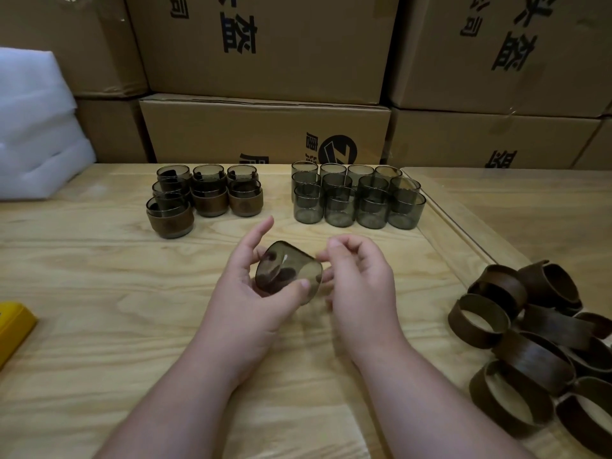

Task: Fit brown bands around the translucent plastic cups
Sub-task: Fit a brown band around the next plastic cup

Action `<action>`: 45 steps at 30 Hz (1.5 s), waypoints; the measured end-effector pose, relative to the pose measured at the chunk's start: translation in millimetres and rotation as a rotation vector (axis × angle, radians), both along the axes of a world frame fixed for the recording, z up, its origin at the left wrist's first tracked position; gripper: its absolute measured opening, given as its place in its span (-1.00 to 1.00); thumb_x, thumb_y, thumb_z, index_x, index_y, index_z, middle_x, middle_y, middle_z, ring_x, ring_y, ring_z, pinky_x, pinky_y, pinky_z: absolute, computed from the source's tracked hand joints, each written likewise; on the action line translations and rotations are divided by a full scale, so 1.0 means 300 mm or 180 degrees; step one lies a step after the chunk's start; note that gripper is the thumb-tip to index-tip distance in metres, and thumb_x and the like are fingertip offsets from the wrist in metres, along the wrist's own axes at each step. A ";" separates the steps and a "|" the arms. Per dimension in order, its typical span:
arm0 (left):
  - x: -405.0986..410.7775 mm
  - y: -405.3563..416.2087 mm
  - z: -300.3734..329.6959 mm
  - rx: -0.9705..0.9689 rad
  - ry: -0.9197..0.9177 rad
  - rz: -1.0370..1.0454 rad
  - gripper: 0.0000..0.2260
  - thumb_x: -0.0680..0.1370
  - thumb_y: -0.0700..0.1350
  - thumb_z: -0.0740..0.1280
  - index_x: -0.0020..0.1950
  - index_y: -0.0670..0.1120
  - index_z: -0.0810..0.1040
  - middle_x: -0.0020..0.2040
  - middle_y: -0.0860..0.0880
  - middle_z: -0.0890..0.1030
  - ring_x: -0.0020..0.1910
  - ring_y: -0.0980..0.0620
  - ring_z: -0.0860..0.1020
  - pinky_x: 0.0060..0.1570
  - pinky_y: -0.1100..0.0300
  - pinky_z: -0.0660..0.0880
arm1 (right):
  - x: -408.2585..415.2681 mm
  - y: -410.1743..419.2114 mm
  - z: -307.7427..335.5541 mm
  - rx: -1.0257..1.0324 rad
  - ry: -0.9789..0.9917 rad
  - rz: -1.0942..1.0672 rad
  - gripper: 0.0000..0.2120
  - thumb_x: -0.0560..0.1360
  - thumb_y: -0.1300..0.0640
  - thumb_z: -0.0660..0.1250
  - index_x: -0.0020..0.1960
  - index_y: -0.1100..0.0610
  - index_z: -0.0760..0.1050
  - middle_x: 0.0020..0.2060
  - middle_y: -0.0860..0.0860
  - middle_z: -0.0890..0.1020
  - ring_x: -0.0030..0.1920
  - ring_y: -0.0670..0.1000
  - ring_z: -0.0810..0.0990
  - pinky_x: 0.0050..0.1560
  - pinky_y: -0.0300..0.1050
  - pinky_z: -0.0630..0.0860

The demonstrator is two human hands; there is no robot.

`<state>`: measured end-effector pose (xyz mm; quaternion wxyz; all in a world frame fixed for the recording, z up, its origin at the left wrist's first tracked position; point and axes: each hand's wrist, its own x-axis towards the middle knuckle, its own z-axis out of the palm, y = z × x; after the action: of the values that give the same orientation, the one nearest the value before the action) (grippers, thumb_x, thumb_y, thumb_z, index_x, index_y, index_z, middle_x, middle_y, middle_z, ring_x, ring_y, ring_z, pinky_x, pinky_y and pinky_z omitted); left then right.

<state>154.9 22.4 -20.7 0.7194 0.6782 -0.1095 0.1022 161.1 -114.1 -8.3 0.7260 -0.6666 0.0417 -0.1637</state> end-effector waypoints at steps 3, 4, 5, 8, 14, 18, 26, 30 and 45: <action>-0.012 -0.013 0.005 0.0328 -0.0216 0.0205 -0.21 0.31 -0.07 0.56 0.39 0.51 0.36 0.11 0.24 0.56 -0.05 0.14 0.67 -0.03 0.27 0.59 | -0.011 0.004 -0.008 -0.0290 -0.0151 0.0437 -0.70 0.41 -0.16 0.40 0.10 -0.11 0.57 -0.07 -0.20 0.67 -0.14 -0.14 0.61 -0.22 -0.27 0.53; -0.016 -0.016 0.008 0.0517 -0.0304 0.0296 -0.21 0.31 -0.03 0.55 0.40 0.53 0.33 0.15 0.24 0.55 0.00 0.11 0.67 0.03 0.21 0.60 | -0.015 0.005 -0.012 -0.0393 -0.0172 0.0575 -0.66 0.39 -0.19 0.43 0.13 -0.14 0.57 -0.04 -0.23 0.66 -0.08 -0.15 0.63 -0.17 -0.29 0.54; -0.023 -0.017 0.012 0.0734 -0.0387 0.0349 -0.20 0.33 -0.02 0.54 0.40 0.54 0.30 0.19 0.24 0.52 0.06 0.09 0.66 0.07 0.17 0.61 | -0.019 0.006 -0.015 -0.0515 -0.0174 0.0680 -0.60 0.35 -0.23 0.45 0.15 -0.17 0.55 0.01 -0.22 0.66 -0.02 -0.15 0.64 -0.11 -0.29 0.55; -0.036 -0.012 0.021 0.1361 -0.0632 0.0417 -0.09 0.39 -0.18 0.55 0.41 0.61 0.20 0.22 0.39 0.45 0.23 0.17 0.57 0.17 0.25 0.57 | -0.026 0.012 -0.017 -0.0825 -0.0248 0.0932 -0.50 0.28 -0.31 0.46 0.19 -0.25 0.54 0.08 -0.23 0.65 0.06 -0.18 0.66 -0.02 -0.31 0.56; -0.048 -0.017 0.030 0.1568 -0.0755 0.0483 -0.04 0.41 -0.19 0.54 0.44 0.61 0.11 0.30 0.30 0.50 0.34 0.12 0.51 0.32 0.09 0.51 | -0.017 0.017 -0.022 -0.0807 -0.0312 0.0758 -0.59 0.38 -0.10 0.42 0.22 -0.05 0.61 0.02 -0.10 0.72 0.03 -0.11 0.69 0.11 -0.07 0.64; -0.047 -0.027 0.028 0.1249 -0.0642 0.0537 -0.18 0.29 0.07 0.50 0.44 0.50 0.23 0.23 0.39 0.54 0.24 0.31 0.54 0.11 0.50 0.43 | -0.009 0.010 -0.023 -0.0262 -0.0184 0.0897 -0.69 0.45 0.02 0.35 0.15 0.09 0.61 -0.05 0.01 0.74 -0.01 -0.05 0.71 0.04 -0.11 0.62; -0.044 -0.021 0.035 0.0638 -0.0474 0.0332 -0.59 0.30 0.15 0.52 0.14 0.32 0.61 0.01 0.21 0.71 -0.06 0.22 0.68 -0.16 0.40 0.54 | -0.027 0.003 -0.010 0.0050 -0.0304 0.1231 -0.66 0.57 -0.03 0.24 0.13 0.19 0.61 -0.07 0.18 0.71 -0.14 0.02 0.65 -0.20 -0.20 0.57; -0.036 -0.012 0.034 0.0567 -0.0389 0.0364 -0.67 0.39 0.06 0.53 0.13 0.22 0.64 -0.02 0.17 0.71 -0.12 0.20 0.66 -0.21 0.39 0.52 | -0.022 -0.002 -0.012 -0.0132 -0.0270 0.1458 -0.51 0.42 -0.13 0.31 0.22 0.16 0.59 -0.08 0.10 0.67 -0.25 -0.14 0.55 -0.30 -0.33 0.45; -0.025 -0.011 0.020 0.0886 -0.0368 0.0408 -0.57 0.38 -0.02 0.54 0.21 0.25 0.61 0.06 0.20 0.71 0.02 0.18 0.65 -0.08 0.37 0.53 | -0.018 0.009 -0.018 -0.0294 -0.0186 0.1252 -0.55 0.31 -0.11 0.43 0.18 -0.03 0.60 0.04 0.03 0.73 0.10 0.09 0.69 0.11 -0.02 0.63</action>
<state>147.5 19.1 -14.7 0.6031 0.7699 -0.1204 0.1706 155.8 -111.5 -13.5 0.7135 -0.6895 -0.1179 -0.0397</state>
